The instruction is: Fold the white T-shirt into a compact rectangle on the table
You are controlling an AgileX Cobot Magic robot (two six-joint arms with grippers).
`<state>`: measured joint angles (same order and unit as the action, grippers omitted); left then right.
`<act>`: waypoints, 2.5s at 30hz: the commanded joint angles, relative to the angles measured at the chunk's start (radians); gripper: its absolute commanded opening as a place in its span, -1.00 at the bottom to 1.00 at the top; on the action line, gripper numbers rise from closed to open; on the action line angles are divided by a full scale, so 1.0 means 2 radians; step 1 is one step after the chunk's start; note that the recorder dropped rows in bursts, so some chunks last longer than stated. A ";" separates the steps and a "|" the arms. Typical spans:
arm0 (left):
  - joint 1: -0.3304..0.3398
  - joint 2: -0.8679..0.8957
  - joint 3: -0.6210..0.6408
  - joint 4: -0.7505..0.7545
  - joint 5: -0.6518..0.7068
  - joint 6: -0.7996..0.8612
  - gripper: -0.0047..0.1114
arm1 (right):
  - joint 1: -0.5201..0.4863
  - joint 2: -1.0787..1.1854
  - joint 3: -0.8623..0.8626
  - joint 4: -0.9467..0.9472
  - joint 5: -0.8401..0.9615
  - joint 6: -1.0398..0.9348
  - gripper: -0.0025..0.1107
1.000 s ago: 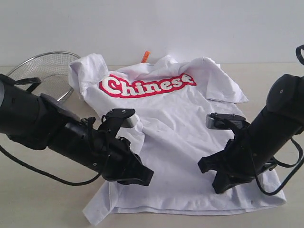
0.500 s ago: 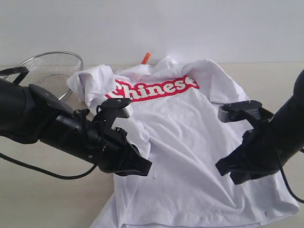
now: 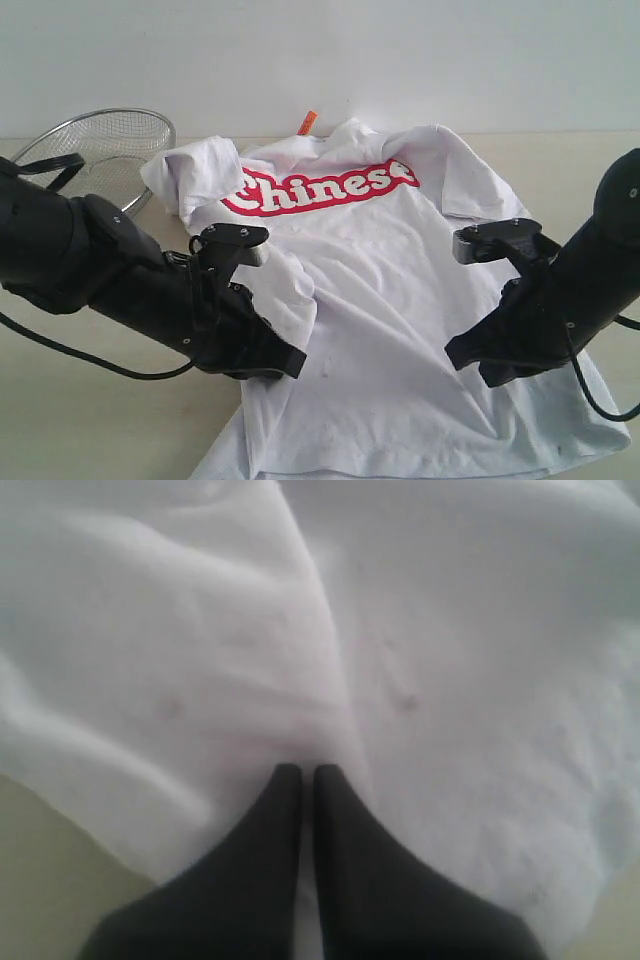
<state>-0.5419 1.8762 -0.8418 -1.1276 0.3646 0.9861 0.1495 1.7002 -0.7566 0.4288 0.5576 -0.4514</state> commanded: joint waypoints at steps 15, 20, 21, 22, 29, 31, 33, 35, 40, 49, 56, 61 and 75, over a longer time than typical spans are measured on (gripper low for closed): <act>0.007 0.000 0.001 0.108 -0.044 -0.088 -0.84 | 0.000 0.066 -0.002 -0.003 -0.036 -0.005 -0.96; 0.050 0.000 0.001 0.146 -0.042 -0.125 -0.84 | 0.000 0.068 -0.001 -0.004 -0.040 -0.005 -0.96; 0.059 0.000 0.001 0.155 -0.042 -0.131 -0.84 | 0.000 0.068 -0.001 -0.006 -0.040 -0.005 -0.96; 0.068 0.000 0.001 0.159 -0.042 -0.134 -0.84 | 0.000 0.068 -0.001 -0.007 -0.040 -0.005 -0.96; 0.092 0.000 0.001 0.181 -0.059 -0.138 -0.84 | 0.000 0.068 -0.001 -0.007 -0.040 -0.005 -0.96; 0.091 -0.010 0.001 0.179 -0.041 -0.139 -0.84 | 0.000 0.068 -0.001 -0.008 -0.040 -0.005 -0.96; 0.084 -0.026 0.001 0.174 -0.023 -0.139 -0.84 | 0.000 0.068 -0.001 -0.008 -0.040 -0.005 -0.96; 0.076 -0.050 0.001 0.161 -0.016 -0.133 -0.84 | 0.000 0.068 -0.001 -0.008 -0.041 -0.005 -0.96; 0.070 -0.080 0.001 0.149 -0.008 -0.130 -0.84 | 0.000 0.068 -0.001 -0.008 -0.045 -0.005 -0.96; 0.054 -0.009 -0.019 0.044 0.024 -0.033 -0.84 | 0.000 0.068 -0.001 -0.008 -0.046 -0.005 -0.96; 0.054 0.022 -0.021 0.050 0.021 -0.054 -0.84 | 0.000 0.068 -0.001 -0.008 -0.042 -0.005 -0.96; 0.054 0.058 -0.021 0.133 0.007 -0.126 -0.84 | 0.000 0.068 -0.001 -0.008 -0.038 -0.005 -0.96; 0.119 0.054 -0.021 0.396 0.006 -0.363 -0.84 | 0.000 0.068 -0.001 -0.008 -0.037 -0.005 -0.96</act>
<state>-0.3299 1.9375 -0.9151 -0.4000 0.3283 0.2721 0.1495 1.7935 -0.7715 0.4326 0.5125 -0.4588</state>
